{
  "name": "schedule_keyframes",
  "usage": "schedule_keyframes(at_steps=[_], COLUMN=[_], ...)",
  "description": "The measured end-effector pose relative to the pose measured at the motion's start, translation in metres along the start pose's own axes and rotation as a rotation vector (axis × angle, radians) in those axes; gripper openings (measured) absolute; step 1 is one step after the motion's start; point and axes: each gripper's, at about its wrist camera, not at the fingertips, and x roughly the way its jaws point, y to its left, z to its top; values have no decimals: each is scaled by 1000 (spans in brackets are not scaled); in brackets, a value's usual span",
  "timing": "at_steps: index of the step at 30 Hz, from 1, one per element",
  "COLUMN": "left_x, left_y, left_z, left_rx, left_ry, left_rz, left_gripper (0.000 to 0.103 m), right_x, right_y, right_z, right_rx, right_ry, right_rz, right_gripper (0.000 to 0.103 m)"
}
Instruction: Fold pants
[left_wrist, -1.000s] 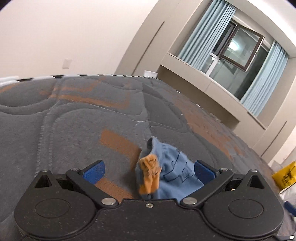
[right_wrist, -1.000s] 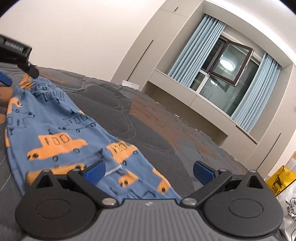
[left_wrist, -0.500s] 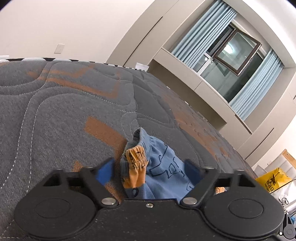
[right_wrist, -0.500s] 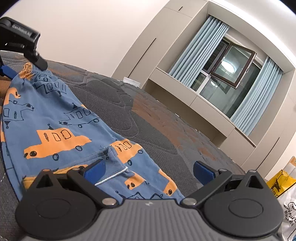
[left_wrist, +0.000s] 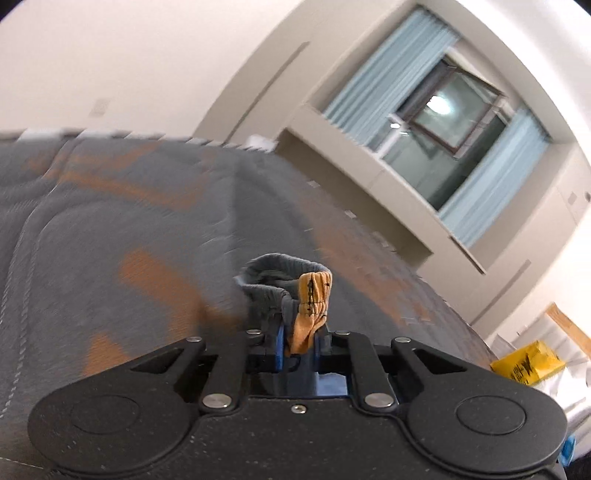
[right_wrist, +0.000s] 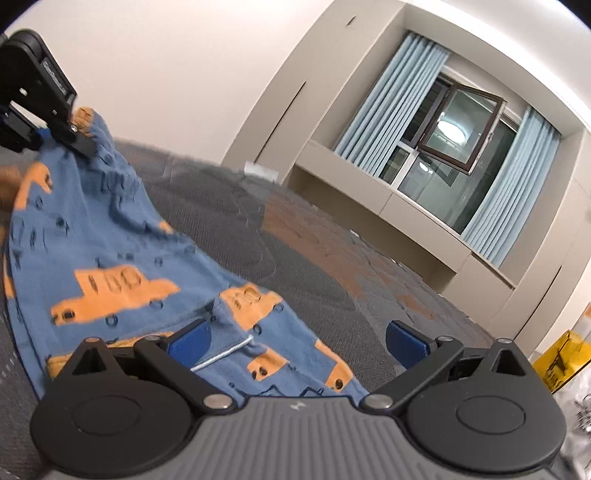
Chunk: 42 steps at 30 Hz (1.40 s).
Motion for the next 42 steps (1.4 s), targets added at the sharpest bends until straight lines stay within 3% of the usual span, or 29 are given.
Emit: schedule_keyframes(at_steps=[3,10,19,23,27,36,38,40,42], left_x=[-5,-13,-9,-3,7,2,0,-3,-8], left_y=[-41,-143,-244,-261,-257,-246,-248,-245,-243], left_z=[1,-28,-126,-172,-205,-225,-226,-224,-222], left_rx=[103,326,677,813,896,938,936,912,887], left_ry=[-18,-13,160,239,293,289,288,294,296], left_rz=[-35,-152,-268,-277,-238,-202,-210,-242,-272], left_gripper=[15,15,15,15,15,17,24,46,56], right_x=[-15,-52,-95,-112,-121,-121,-120,-119,-118], right_y=[-19,-71,-146,-172,-182,-182,-181,-182,-183], right_z=[-2,-40,-103,-129,-144,-142,-142,-142,-142], right_rx=[75,148,285,344,375,379,377,376,385], right_ry=[-31,9,92,120,138,124,128,129,132], right_rz=[-25,-111,-262,-306,-310,-307,-306,-301,-296], right_gripper=[103,103,103,103,103,103,103,103,103])
